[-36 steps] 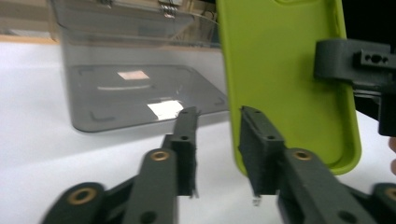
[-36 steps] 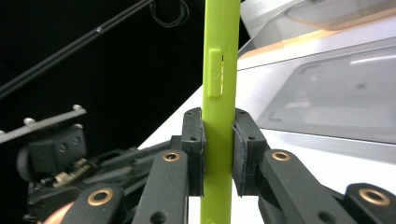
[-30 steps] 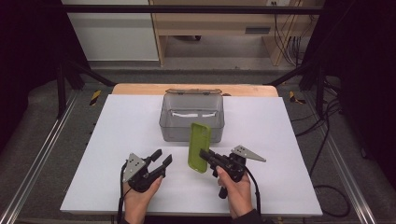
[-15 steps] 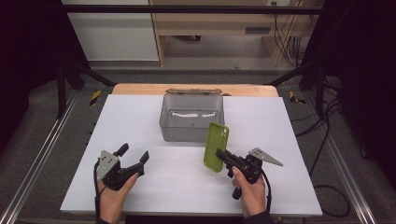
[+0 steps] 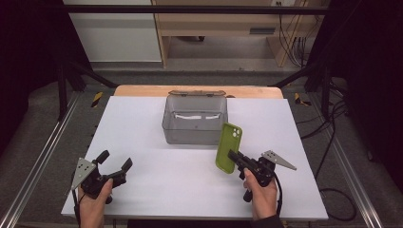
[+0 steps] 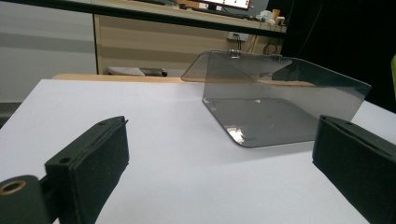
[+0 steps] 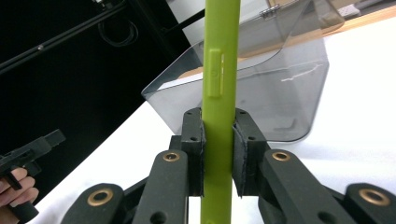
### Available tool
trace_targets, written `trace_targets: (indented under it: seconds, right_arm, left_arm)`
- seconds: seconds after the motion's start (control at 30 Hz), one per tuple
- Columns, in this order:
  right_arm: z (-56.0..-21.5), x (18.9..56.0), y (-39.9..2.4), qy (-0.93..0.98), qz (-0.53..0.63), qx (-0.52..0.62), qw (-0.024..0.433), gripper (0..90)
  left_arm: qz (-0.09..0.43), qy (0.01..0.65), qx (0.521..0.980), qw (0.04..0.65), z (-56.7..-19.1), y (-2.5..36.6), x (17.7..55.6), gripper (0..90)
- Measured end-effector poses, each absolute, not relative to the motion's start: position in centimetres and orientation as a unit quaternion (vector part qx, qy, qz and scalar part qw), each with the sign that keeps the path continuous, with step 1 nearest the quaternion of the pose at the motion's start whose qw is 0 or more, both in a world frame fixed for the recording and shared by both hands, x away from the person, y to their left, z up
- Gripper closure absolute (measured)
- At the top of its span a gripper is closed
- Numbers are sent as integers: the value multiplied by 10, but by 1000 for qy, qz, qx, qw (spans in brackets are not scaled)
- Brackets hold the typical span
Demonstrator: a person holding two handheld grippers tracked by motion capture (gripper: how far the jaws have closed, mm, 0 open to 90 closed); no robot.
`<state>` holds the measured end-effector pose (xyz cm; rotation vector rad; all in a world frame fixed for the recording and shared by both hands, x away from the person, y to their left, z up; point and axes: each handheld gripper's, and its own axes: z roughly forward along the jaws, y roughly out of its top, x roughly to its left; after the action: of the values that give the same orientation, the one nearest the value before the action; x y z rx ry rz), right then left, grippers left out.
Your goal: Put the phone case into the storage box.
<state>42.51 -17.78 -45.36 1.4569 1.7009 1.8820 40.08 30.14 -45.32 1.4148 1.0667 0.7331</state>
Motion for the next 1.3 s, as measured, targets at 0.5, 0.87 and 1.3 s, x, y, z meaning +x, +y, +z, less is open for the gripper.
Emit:
trace_targets:
  seconds: [0.5, 0.87, 1.3]
  right_arm:
    - [-446, 424, -188, 577, 631, 499, 142, 772]
    - [-426, 430, -192, 573, 633, 495, 160, 772]
    - [-384, 448, -188, 592, 619, 491, 159, 773]
  left_arm:
    - [314, 463, 594, 578, -455, 306, 402, 29]
    - [312, 457, 602, 575, -458, 302, 404, 16]
    - [313, 452, 607, 574, -459, 299, 403, 16]
